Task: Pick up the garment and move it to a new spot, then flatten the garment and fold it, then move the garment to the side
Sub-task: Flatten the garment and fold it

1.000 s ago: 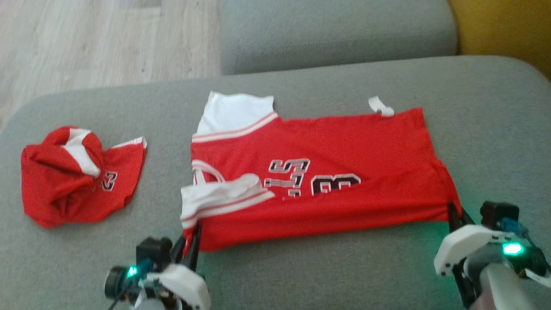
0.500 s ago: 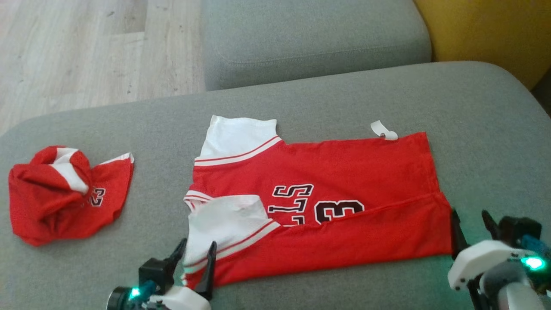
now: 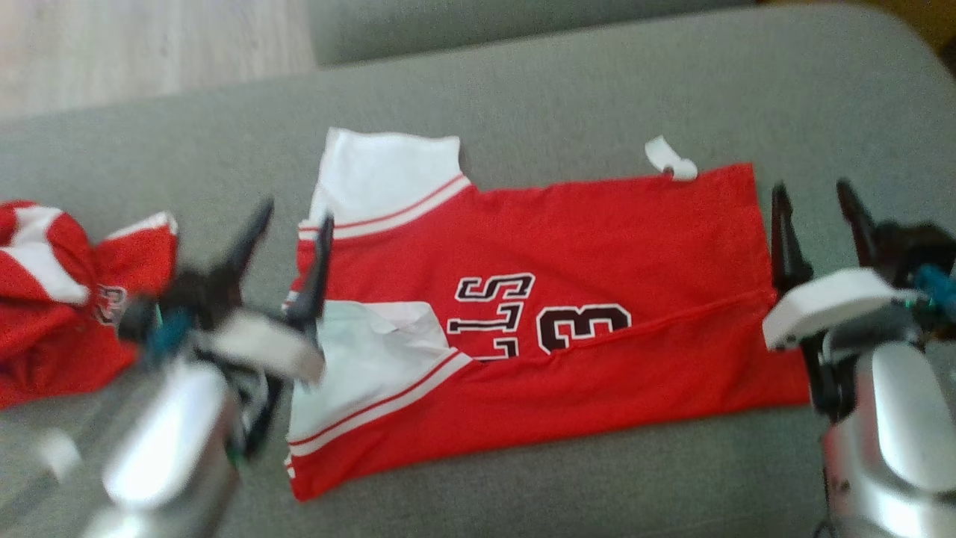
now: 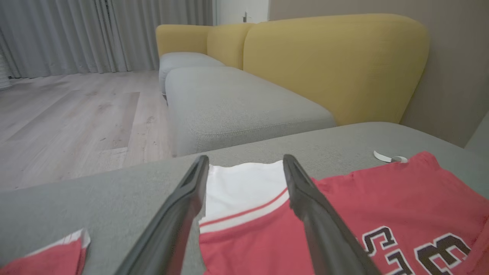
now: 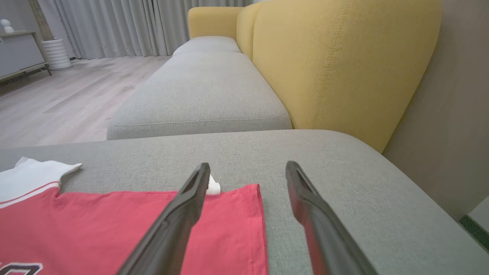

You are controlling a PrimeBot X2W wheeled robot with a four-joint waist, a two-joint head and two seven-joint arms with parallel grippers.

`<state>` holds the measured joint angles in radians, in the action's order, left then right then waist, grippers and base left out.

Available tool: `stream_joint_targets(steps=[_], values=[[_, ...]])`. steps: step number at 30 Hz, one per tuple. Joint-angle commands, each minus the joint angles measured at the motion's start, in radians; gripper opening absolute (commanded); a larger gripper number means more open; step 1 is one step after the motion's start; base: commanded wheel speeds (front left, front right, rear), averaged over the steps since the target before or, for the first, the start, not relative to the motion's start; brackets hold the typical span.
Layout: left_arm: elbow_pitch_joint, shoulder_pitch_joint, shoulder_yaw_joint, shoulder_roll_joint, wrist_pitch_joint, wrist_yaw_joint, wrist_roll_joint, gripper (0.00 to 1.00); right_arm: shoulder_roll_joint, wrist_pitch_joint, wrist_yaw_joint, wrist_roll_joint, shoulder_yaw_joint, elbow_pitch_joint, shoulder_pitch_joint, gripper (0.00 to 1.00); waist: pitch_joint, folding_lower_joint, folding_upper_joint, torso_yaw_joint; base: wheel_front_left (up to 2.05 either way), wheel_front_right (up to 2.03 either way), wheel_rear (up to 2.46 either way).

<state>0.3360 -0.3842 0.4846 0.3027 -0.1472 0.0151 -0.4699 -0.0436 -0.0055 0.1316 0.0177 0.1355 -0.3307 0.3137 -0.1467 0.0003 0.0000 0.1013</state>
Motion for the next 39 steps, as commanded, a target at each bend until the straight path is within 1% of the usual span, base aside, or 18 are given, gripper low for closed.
stream_joint_targets(steps=[1,4,7,10,12,15,18,21,26,31,32,33,34,36,39], values=[[-0.014,-0.127,-0.033,0.045,0.045,-0.033,0.005,1.0,-0.007,-0.011,-0.001,0.005,-0.031,0.041,0.065,1.0,-0.094,-0.0003,0.0,0.028,0.0,0.0,0.0],[0.045,-0.279,-0.014,0.083,0.161,-0.097,0.0,1.0,-0.007,-0.014,-0.001,0.009,-0.042,0.044,0.124,1.0,-0.156,-0.0003,0.0,0.046,0.0,0.0,0.0],[0.129,-0.418,0.014,0.115,0.285,-0.132,-0.031,1.0,-0.007,-0.019,-0.001,0.01,-0.06,0.039,0.179,1.0,-0.207,-0.0003,0.0,0.071,0.0,0.0,0.0],[0.211,-0.535,0.065,0.15,0.384,-0.144,-0.056,1.0,-0.007,-0.026,-0.001,0.006,-0.078,0.029,0.226,1.0,-0.246,-0.0003,0.0,0.095,0.0,0.0,0.0],[0.24,-0.59,0.14,0.176,0.436,-0.145,-0.072,1.0,-0.007,-0.033,-0.001,0.001,-0.09,0.02,0.251,1.0,-0.265,-0.0003,0.0,0.11,0.0,0.0,0.0],[0.279,-0.645,0.208,0.208,0.494,-0.145,-0.146,1.0,-0.007,-0.045,-0.001,-0.005,-0.096,0.009,0.281,1.0,-0.287,-0.0003,0.0,0.129,0.0,0.0,0.0],[0.324,-0.694,0.25,0.242,0.515,-0.145,-0.189,1.0,-0.007,-0.055,-0.001,-0.006,-0.089,0.0,0.308,1.0,-0.308,-0.0003,0.0,0.146,0.0,0.0,0.0],[0.364,-0.727,0.292,0.258,0.515,-0.146,-0.21,1.0,-0.007,-0.064,-0.001,-0.008,-0.09,-0.008,0.325,1.0,-0.323,-0.0003,0.0,0.155,0.0,0.0,0.0],[0.411,-0.76,0.354,0.264,0.511,-0.146,-0.249,1.0,-0.007,-0.071,-0.001,-0.006,-0.093,-0.013,0.338,1.0,-0.337,-0.0003,0.0,0.162,0.0,0.0,0.0],[0.425,-0.774,0.401,0.264,0.521,-0.146,-0.3,1.0,-0.007,-0.07,-0.001,-0.004,-0.097,-0.016,0.344,1.0,-0.342,-0.0003,0.0,0.164,0.0,0.0,0.0],[0.426,-0.775,0.414,0.262,0.53,-0.146,-0.316,0.98,-0.007,-0.069,-0.001,-0.002,-0.096,-0.018,0.346,1.0,-0.342,-0.0003,0.0,0.162,0.0,0.0,0.0],[0.423,-0.773,0.428,0.257,0.541,-0.146,-0.336,0.4,-0.007,-0.068,-0.001,0.002,-0.094,-0.019,0.347,1.0,-0.341,-0.0003,0.0,0.159,0.0,0.0,0.0],[0.417,-0.772,0.44,0.255,0.548,-0.146,-0.356,0.0,-0.007,-0.066,-0.001,0.006,-0.091,-0.02,0.348,1.0,-0.34,-0.0003,0.0,0.155,0.0,0.0,0.0],[0.403,-0.775,0.458,0.252,0.539,-0.146,-0.387,0.0,-0.007,-0.061,-0.001,0.019,-0.084,-0.025,0.35,1.0,-0.333,-0.0003,0.0,0.144,0.0,0.0,0.0],[0.411,-0.793,0.453,0.244,0.463,-0.146,-0.404,0.0,-0.009,-0.055,-0.001,0.014,-0.084,-0.034,0.355,1.0,-0.314,-0.0003,0.0,0.12,0.0,0.0,0.0]])
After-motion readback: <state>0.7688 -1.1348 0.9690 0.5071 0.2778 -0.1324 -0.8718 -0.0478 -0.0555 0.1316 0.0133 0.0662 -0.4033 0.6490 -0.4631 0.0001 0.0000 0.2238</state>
